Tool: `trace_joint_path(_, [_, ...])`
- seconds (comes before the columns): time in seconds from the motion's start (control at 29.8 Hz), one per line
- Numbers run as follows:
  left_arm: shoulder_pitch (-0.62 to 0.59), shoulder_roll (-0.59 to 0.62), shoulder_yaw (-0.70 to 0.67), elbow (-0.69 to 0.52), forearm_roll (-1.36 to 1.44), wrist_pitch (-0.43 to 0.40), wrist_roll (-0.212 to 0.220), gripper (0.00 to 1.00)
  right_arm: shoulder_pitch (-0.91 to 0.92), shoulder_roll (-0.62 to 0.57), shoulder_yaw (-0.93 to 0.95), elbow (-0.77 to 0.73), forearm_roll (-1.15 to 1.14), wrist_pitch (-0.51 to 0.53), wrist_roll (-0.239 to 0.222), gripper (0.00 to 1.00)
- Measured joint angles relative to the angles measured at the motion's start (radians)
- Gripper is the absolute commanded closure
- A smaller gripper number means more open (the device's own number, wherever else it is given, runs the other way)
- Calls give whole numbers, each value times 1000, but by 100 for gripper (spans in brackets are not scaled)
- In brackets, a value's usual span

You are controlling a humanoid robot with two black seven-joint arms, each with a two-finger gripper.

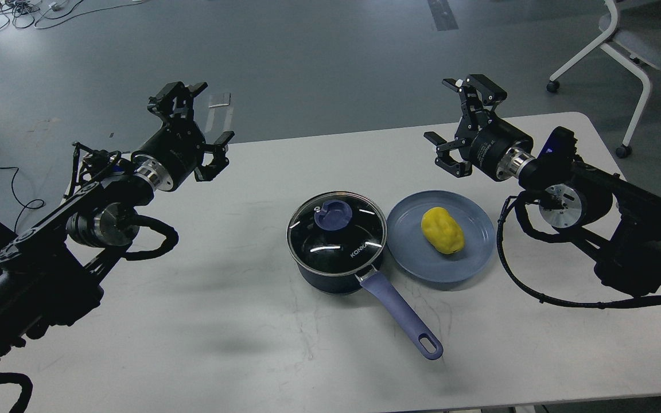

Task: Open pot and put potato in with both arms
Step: 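Raise the left gripper and swing it away from the pot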

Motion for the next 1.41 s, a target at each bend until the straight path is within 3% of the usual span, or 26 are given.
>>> trace_joint_path(0.54, [114,-10,-95,-27,0,-34,-3,2,47,-1,-9,-16,-3,27,0,0])
trace_joint_path(0.94, [120,-11,-101,-29,1,-41,12,2,92,-3,-35,-46,6,26,-10,0])
trace_joint_path(1.24, [119,-7,-116,-29,-1,-44,13,2,93,-9,-3,-49,38,93,-9,0])
trace_joint_path(1.41, [119,1,-125,-39,-1,-85,25,2,93,-9,-1,-51,45,94,-9,0])
